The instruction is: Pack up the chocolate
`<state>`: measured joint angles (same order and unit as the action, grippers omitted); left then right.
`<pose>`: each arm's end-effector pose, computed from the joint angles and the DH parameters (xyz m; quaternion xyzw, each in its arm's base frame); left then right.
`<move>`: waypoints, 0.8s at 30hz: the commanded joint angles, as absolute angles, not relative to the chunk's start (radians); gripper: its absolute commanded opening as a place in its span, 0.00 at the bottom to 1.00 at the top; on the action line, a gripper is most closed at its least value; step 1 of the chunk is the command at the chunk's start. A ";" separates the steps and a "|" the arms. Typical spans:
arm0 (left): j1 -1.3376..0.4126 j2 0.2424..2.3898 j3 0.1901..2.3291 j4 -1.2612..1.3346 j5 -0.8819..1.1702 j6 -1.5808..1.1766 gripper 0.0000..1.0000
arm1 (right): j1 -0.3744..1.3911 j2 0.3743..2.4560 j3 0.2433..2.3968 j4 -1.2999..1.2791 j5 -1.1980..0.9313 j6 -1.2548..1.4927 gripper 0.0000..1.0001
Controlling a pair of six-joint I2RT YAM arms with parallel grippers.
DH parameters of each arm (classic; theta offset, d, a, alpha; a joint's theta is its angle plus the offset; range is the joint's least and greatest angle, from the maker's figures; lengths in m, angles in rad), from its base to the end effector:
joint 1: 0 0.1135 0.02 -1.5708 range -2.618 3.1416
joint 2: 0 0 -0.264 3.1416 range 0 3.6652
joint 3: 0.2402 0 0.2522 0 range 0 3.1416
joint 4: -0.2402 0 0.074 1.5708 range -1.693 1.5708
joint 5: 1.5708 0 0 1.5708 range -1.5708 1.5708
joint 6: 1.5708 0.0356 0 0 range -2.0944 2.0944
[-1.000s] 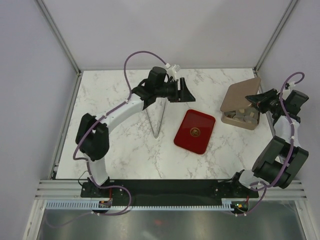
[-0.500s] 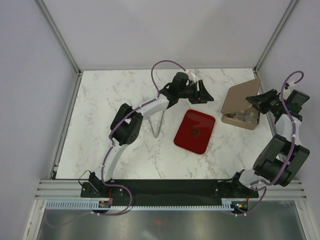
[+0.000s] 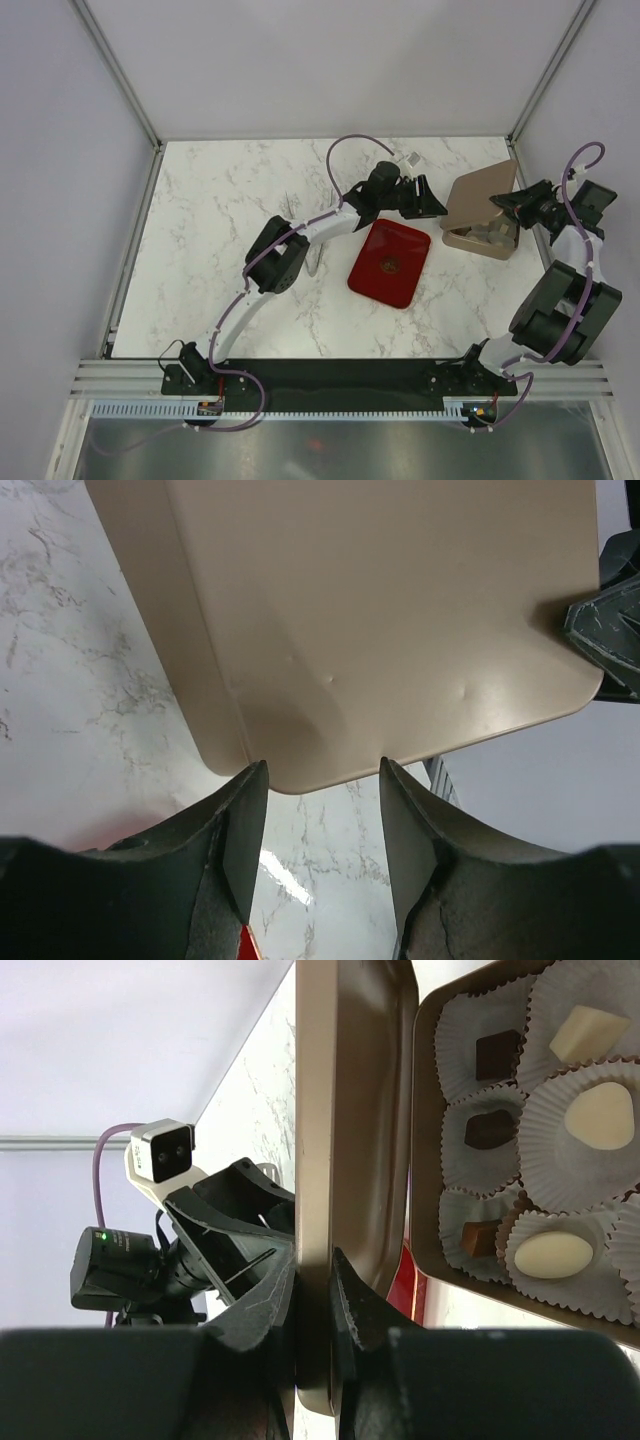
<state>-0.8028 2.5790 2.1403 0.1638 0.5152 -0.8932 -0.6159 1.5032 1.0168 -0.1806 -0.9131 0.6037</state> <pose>0.3984 -0.4377 0.1761 0.1188 0.7772 -0.5721 0.2337 0.2791 -0.1630 0.2562 0.3046 0.7722 0.3942 0.3944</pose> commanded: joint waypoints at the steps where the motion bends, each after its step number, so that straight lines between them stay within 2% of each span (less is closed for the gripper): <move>1: -0.808 2.589 2.177 0.224 0.439 -0.913 0.56 | -0.627 1.508 1.077 -0.150 -0.960 0.580 0.07; 24: -0.856 2.695 2.272 0.255 0.373 -1.014 0.56 | -0.657 1.552 1.129 -0.294 -0.916 0.472 0.16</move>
